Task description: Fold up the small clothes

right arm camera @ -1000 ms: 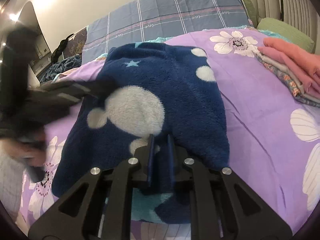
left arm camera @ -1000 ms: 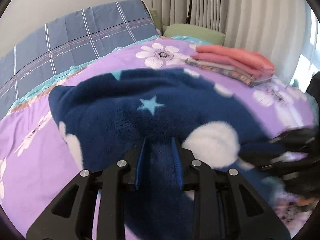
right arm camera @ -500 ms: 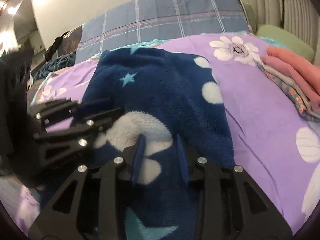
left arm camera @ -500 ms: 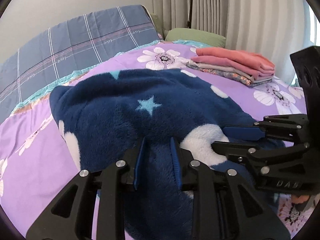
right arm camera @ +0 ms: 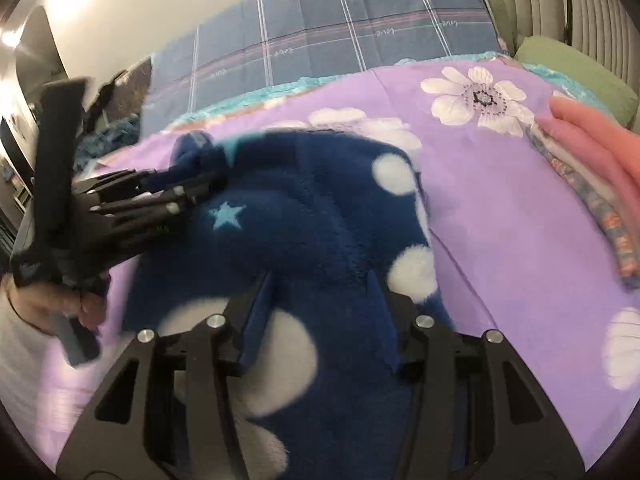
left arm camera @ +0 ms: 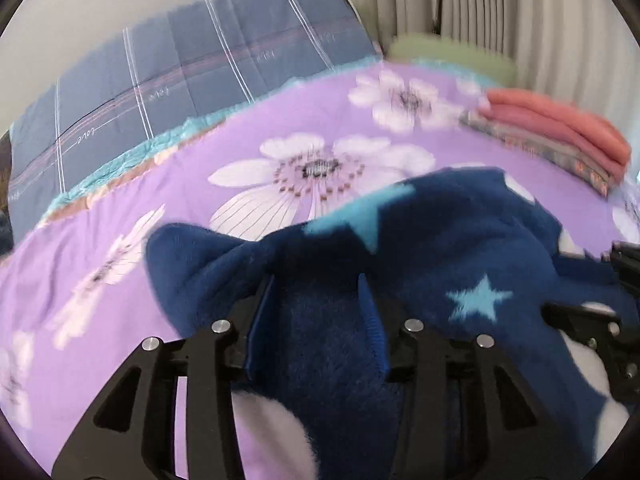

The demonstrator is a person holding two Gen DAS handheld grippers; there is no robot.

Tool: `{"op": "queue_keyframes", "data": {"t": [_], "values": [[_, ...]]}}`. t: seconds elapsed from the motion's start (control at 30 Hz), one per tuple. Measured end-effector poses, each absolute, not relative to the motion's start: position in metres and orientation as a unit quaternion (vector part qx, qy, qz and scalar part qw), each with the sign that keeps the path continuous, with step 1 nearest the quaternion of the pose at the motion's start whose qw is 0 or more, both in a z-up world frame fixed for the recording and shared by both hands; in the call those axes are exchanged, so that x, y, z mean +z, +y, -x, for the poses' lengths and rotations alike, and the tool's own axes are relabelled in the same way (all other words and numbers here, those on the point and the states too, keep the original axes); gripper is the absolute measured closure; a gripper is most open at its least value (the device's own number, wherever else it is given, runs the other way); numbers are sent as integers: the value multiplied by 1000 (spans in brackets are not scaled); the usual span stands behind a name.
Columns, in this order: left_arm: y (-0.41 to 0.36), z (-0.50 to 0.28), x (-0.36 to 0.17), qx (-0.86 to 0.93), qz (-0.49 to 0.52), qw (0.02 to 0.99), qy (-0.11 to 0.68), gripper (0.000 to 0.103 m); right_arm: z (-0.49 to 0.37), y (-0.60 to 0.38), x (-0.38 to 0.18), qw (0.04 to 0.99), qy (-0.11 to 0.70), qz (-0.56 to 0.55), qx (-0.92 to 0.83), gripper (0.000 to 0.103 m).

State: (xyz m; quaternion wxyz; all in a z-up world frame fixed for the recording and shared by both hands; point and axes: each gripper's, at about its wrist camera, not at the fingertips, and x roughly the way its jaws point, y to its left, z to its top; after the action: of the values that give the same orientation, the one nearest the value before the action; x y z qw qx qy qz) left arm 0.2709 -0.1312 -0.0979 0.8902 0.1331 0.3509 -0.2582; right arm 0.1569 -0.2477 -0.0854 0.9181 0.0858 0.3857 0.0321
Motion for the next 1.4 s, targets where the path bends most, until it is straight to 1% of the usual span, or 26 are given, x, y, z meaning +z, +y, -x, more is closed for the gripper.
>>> {"op": "queue_keyframes", "data": {"t": [0.27,0.4,0.43,0.5,0.6,0.67,0.73,0.8,0.9,1.07,1.33,1.4], "values": [[-138,-260,-86,-239,-158,897,337,60,-153,-245,-82,921,382,-76,29,54],[-130,-237,-58,-258,-145,896,330,58,-146,-244,-80,926,369,-70,26,53],[-125,-226,-51,-278,-135,895,322,57,-145,-245,-80,926,368,-72,28,53],[-114,-199,-37,-310,-126,894,298,50,-146,-247,-79,925,370,-77,33,53],[-101,-169,-31,-338,-127,889,283,46,-144,-247,-79,927,366,-78,33,53],[-95,-161,-36,-356,-116,879,297,44,-143,-246,-78,928,363,-76,32,53],[-100,-159,-58,-365,-129,861,331,42,-143,-246,-78,928,362,-76,32,53],[-102,-157,-76,-355,-139,872,306,32,-142,-244,-79,928,363,-73,32,53],[-95,-168,-81,-357,-103,868,328,27,-142,-242,-79,930,361,-68,28,53],[-98,-162,-82,-346,-116,873,325,27,-142,-241,-78,931,359,-66,29,53],[-93,-161,-84,-340,-104,876,325,26,-143,-243,-78,931,358,-63,28,53],[-94,-159,-82,-336,-101,878,326,28,-143,-243,-78,931,358,-64,29,53]]}}
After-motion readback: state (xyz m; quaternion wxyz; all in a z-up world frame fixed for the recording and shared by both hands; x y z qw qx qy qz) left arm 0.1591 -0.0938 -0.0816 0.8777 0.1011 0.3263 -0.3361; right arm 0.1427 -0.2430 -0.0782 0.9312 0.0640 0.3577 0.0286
